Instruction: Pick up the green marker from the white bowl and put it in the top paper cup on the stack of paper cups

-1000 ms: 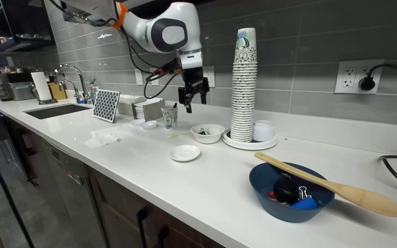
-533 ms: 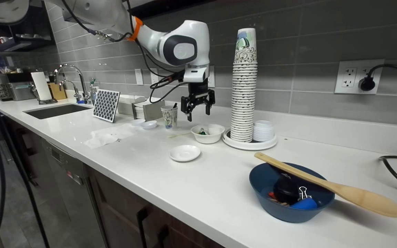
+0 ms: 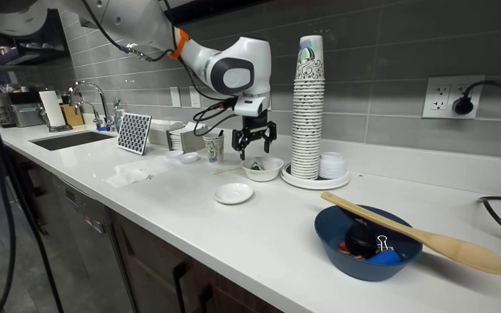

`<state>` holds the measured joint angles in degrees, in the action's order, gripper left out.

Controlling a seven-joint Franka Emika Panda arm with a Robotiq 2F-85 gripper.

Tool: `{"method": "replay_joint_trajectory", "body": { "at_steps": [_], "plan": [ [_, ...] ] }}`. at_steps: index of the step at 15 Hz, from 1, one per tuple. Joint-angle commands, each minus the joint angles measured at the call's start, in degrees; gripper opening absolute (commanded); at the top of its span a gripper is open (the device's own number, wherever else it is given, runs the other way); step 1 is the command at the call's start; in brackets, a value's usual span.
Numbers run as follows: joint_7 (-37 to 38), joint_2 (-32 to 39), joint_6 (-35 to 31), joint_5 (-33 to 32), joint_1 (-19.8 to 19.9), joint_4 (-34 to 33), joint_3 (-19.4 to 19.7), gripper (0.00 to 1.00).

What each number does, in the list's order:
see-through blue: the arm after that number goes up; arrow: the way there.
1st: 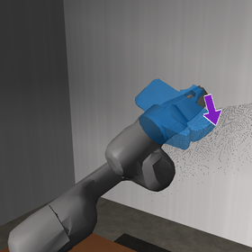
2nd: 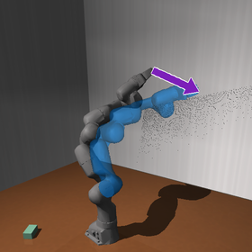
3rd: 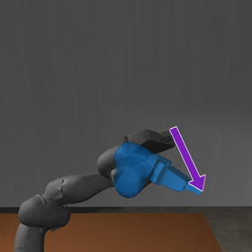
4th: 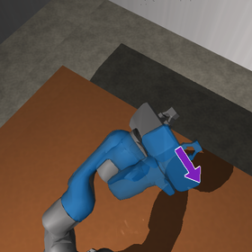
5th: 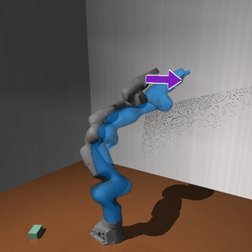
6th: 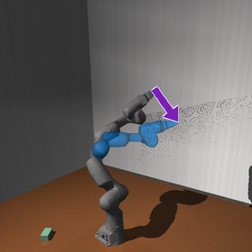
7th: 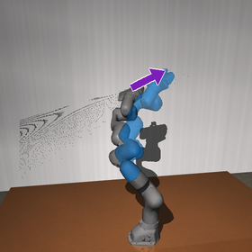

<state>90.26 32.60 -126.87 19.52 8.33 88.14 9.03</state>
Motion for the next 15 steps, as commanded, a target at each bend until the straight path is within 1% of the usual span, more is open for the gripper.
{"method": "replay_joint_trajectory", "body": {
  "at_steps": [1,2,3,5,7,8,9,10,11,12,13,15],
  "plan": [
    [3.1,3.2,-3.4,4.8,2.0,-2.7,-1.0,0.85],
    [3.6,3.6,-4.0,5.5,2.2,-2.9,-1.0,0.81],
    [3.9,4.0,-4.4,5.8,2.4,-3.2,-1.1,0.74],
    [4.6,4.4,-4.4,5.4,2.1,-3.5,-1.0,0.68],
    [5.2,4.8,-3.9,5.1,2.0,-4.0,-1.1,0.56],
    [5.3,4.8,-3.6,5.0,2.0,-4.0,-1.3,0.54],
    [5.3,4.7,-3.4,4.8,1.9,-3.9,-1.5,0.54],
    [5.5,4.7,-3.1,4.6,1.8,-3.8,-1.5,0.49],
    [5.5,4.8,-3.0,4.5,1.7,-3.8,-1.6,0.49],
    [5.7,4.9,-2.6,4.4,1.7,-3.9,-1.6,0.43],
    [6.0,5.1,-2.2,4.1,1.6,-4.0,-1.4,0.48],
    [6.8,5.5,-1.6,3.6,1.4,-4.1,-1.1,0.48]
  ]
}}
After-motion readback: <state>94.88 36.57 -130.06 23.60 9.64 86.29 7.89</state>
